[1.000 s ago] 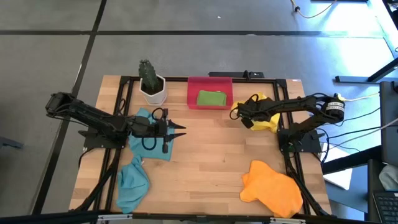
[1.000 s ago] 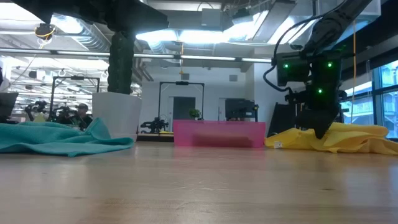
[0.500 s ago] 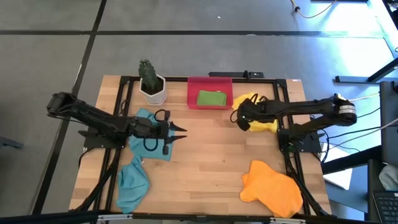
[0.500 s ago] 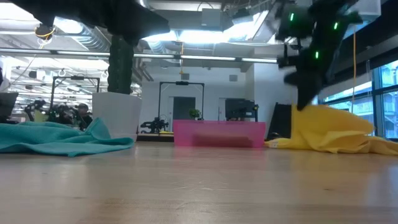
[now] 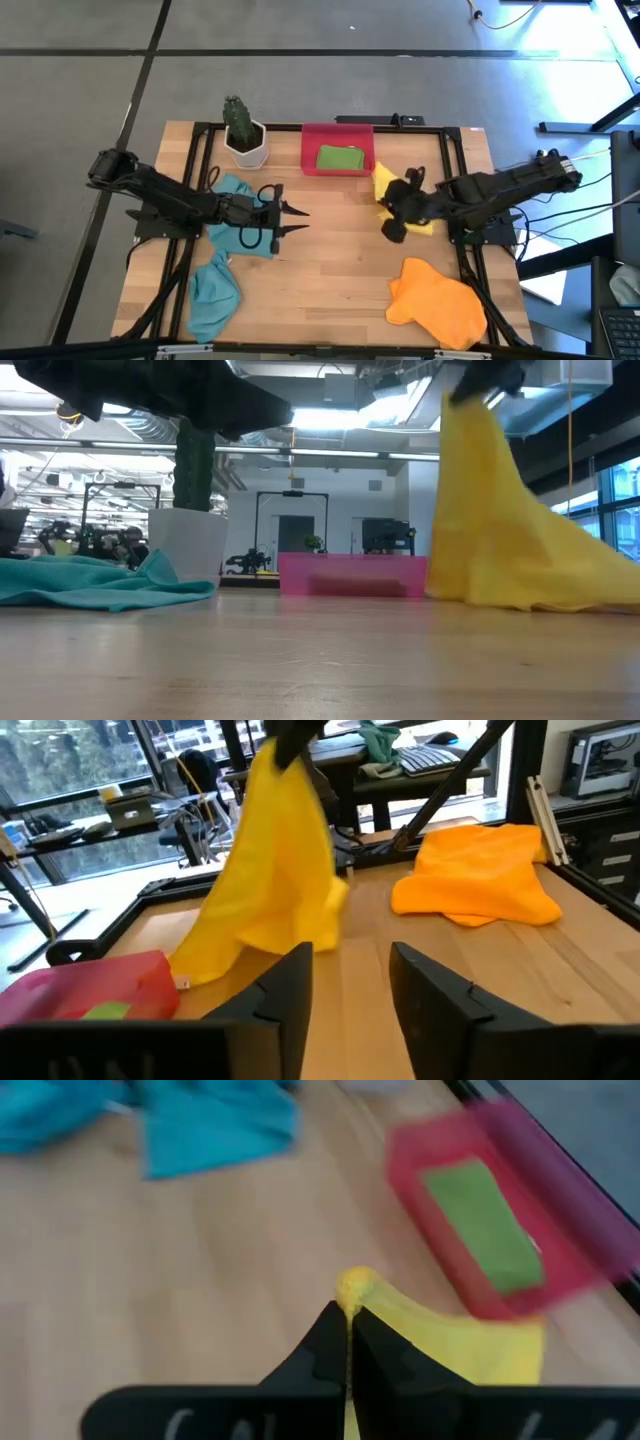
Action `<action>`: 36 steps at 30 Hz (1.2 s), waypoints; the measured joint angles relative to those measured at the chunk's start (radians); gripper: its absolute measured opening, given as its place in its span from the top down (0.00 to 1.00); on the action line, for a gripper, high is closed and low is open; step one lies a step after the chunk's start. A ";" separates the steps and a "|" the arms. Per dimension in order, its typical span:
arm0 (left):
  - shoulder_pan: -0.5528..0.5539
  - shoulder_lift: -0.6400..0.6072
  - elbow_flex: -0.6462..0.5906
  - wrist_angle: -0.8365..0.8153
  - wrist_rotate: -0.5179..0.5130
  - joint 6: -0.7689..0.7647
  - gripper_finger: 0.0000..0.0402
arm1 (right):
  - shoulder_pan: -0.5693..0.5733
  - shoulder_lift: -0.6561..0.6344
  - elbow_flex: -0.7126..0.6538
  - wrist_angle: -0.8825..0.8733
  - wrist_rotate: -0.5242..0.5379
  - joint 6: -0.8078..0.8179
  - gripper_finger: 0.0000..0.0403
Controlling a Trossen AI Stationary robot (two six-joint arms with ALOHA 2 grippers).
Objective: Fold microfiber towels
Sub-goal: Fold the yellow microfiber towel
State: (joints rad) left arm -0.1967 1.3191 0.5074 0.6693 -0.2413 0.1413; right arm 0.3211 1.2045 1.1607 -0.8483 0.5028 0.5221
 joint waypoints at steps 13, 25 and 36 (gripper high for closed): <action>0.000 0.217 0.183 0.003 0.136 0.011 0.53 | 0.140 0.000 0.116 0.148 0.221 -0.125 0.99; 0.031 0.263 0.364 -0.007 -0.026 0.223 0.53 | 0.126 0.004 0.115 0.152 0.124 -0.138 0.99; 0.081 0.259 0.522 -0.169 0.125 0.364 0.53 | 0.126 0.088 0.114 0.201 0.079 -0.167 0.99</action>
State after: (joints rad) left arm -0.1152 1.5778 1.0292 0.5001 -0.1165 0.5048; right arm 0.4469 1.2922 1.2747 -0.6476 0.5821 0.3548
